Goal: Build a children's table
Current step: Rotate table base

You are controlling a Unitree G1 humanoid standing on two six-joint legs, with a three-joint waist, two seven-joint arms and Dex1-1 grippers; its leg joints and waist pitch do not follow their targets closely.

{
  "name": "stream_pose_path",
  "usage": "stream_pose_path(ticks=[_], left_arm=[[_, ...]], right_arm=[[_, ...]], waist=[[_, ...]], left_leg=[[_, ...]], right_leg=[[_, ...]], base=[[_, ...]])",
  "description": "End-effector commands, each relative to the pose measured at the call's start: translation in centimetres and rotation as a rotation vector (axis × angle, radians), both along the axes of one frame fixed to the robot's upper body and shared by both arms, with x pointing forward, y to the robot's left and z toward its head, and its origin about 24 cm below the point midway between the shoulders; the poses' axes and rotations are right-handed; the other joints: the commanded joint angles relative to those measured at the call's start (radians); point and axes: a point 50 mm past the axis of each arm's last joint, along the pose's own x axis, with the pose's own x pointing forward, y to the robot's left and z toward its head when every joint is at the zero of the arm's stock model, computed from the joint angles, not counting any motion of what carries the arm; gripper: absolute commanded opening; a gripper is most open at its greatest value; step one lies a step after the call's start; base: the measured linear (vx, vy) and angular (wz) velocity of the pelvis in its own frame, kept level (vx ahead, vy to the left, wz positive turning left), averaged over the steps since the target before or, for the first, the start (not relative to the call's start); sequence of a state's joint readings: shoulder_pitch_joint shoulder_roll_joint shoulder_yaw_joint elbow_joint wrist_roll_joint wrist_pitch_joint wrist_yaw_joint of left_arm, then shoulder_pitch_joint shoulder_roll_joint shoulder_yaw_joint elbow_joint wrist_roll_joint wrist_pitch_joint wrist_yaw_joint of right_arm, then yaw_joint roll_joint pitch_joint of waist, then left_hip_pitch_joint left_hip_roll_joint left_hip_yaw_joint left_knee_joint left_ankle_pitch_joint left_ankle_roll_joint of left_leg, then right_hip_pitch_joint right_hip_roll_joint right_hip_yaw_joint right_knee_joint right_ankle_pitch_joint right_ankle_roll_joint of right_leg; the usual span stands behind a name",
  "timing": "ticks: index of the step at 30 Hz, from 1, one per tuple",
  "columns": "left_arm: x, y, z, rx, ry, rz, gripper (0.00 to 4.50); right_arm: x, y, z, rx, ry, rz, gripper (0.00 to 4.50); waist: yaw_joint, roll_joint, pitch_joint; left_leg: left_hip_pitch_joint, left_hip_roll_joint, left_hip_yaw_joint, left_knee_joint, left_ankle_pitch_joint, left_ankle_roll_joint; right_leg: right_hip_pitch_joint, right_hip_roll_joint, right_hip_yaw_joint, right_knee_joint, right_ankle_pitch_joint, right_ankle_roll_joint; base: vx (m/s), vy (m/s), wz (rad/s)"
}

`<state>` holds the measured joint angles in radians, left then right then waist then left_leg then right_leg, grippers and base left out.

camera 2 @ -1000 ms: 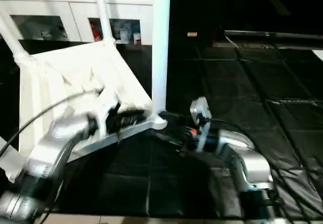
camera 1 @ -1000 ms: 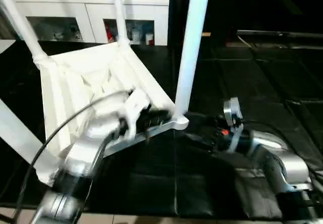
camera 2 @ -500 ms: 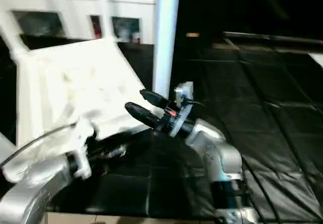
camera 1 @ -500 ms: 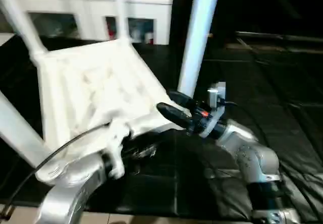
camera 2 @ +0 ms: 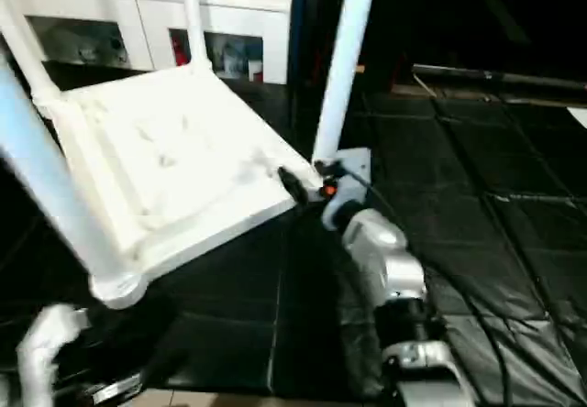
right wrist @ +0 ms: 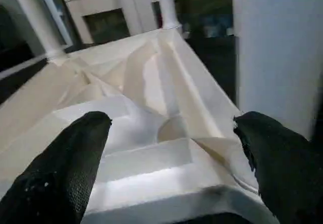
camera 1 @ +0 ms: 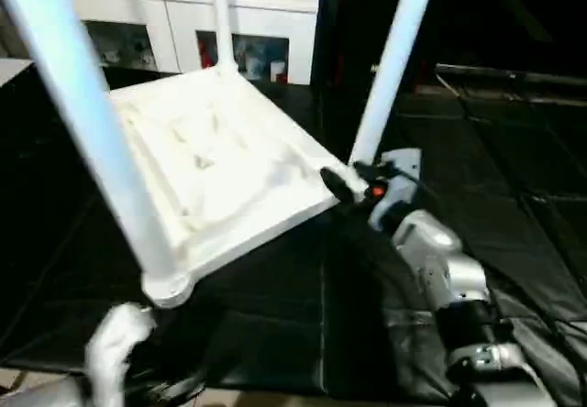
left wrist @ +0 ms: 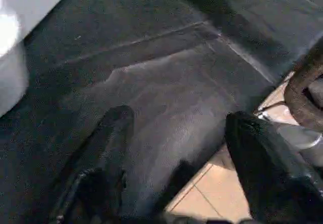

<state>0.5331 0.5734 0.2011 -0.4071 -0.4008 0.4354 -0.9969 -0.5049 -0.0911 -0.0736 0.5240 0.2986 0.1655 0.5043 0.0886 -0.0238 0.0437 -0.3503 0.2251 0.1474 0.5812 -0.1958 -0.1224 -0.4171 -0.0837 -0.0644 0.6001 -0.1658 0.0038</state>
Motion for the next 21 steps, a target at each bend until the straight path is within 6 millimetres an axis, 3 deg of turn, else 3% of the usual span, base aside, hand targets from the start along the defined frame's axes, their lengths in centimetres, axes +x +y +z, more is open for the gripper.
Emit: stream_pose_path(ticks=[1,2,3,5,7,8,9,10,14,15,17,20,21], left_arm=[[0.0,1.9,1.0,0.033,-0.047,0.035,3.67],[0.0,1.9,1.0,0.033,-0.047,0.035,3.79],[0.2,3.5,1.6,0.072,-0.080,0.075,3.85],[0.7,4.8,2.3,0.100,-0.124,0.120,3.97],[1.0,5.4,2.5,0.108,-0.145,0.141,4.11],[2.5,6.0,4.2,0.056,-0.227,0.188,4.26],[2.8,6.0,4.5,0.045,-0.238,0.189,4.26],[3.4,5.8,5.1,0.020,-0.256,0.180,4.41],[5.4,4.2,6.5,-0.062,-0.302,0.129,4.41],[5.7,3.9,6.6,-0.071,-0.308,0.122,4.41],[7.0,2.6,6.8,-0.110,-0.328,0.079,4.41],[8.4,1.2,6.6,-0.147,-0.338,0.042,4.41],[8.7,0.8,6.5,-0.154,-0.342,0.039,4.41]], right_arm=[[-0.6,-0.8,-0.6,-0.055,0.021,0.062,4.50],[-0.6,-0.8,-0.6,-0.055,0.021,0.062,4.50],[-1.5,-0.9,-1.3,-0.120,0.031,0.164,4.50],[-2.1,-1.2,-1.8,-0.162,0.042,0.229,4.50],[-2.4,-1.4,-2.0,-0.173,0.050,0.254,4.50],[-3.1,-1.5,-2.3,-0.223,0.061,0.341,4.50],[-3.2,-1.5,-2.4,-0.229,0.062,0.354,4.50],[-3.4,-1.4,-2.4,-0.231,0.067,0.381,4.50],[-3.5,-0.8,-2.4,-0.252,0.069,0.406,4.50],[-3.4,-0.7,-2.4,-0.255,0.070,0.399,4.50],[-2.9,-0.2,-2.7,-0.271,0.077,0.359,4.50],[-2.4,0.9,-3.2,-0.317,0.090,0.314,4.50],[-2.3,1.4,-3.4,-0.320,0.097,0.299,4.50]], waist=[[-0.006,0.018,-0.037],[-0.005,0.016,-0.036],[-0.003,0.018,-0.036],[-0.003,0.018,-0.037],[-0.002,0.016,-0.038],[-0.002,0.022,-0.038],[0.001,0.021,-0.040],[0.000,0.024,-0.039],[0.000,0.019,-0.042],[0.001,0.020,-0.042],[0.001,0.017,-0.044],[0.001,0.023,-0.046],[-0.001,0.018,-0.046]], left_leg=[[-0.001,-0.007,0.019,-0.087,-0.379,0.006],[-0.002,-0.008,0.020,-0.088,-0.372,0.011],[-0.002,-0.008,0.019,-0.088,-0.371,0.012],[-0.005,-0.008,0.018,-0.088,-0.363,0.018],[-0.002,-0.008,0.018,-0.087,-0.362,0.018],[-0.001,-0.008,0.018,-0.087,-0.367,0.015],[0.003,-0.008,0.019,-0.085,-0.366,0.015],[0.004,-0.007,0.019,-0.085,-0.362,0.014],[0.001,-0.007,0.017,-0.085,-0.336,0.010],[0.005,-0.007,0.019,-0.083,-0.336,0.007],[0.002,-0.008,0.019,-0.082,-0.315,0.004],[0.001,-0.011,0.020,-0.077,-0.296,-0.016],[0.002,-0.011,0.020,-0.078,-0.298,-0.017]], right_leg=[[0.035,-0.024,0.035,-0.081,-0.401,-0.110],[0.036,-0.022,0.036,-0.083,-0.398,-0.110],[0.036,-0.022,0.036,-0.083,-0.398,-0.111],[0.040,-0.021,0.036,-0.081,-0.383,-0.115],[0.040,-0.021,0.036,-0.080,-0.381,-0.123],[0.040,-0.020,0.036,-0.079,-0.374,-0.132],[0.040,-0.019,0.036,-0.078,-0.368,-0.137],[0.038,-0.020,0.037,-0.075,-0.334,-0.159],[0.045,-0.023,0.037,-0.068,-0.334,-0.167],[0.040,-0.022,0.038,-0.069,-0.336,-0.169],[0.045,-0.024,0.038,-0.066,-0.319,-0.174],[0.044,-0.024,0.040,-0.058,-0.293,-0.183],[0.045,-0.024,0.039,-0.060,-0.303,-0.179]], base=[[0.000,0.000,0.00],[0.000,0.000,0.00],[0.000,0.000,0.00],[0.000,0.000,0.00],[0.000,0.000,0.00],[0.000,0.000,0.00],[0.000,0.000,0.00],[0.000,0.000,0.00],[0.000,0.000,0.00],[0.000,0.000,0.00],[0.000,0.000,0.00],[0.000,0.000,0.00],[0.000,0.000,0.00]])
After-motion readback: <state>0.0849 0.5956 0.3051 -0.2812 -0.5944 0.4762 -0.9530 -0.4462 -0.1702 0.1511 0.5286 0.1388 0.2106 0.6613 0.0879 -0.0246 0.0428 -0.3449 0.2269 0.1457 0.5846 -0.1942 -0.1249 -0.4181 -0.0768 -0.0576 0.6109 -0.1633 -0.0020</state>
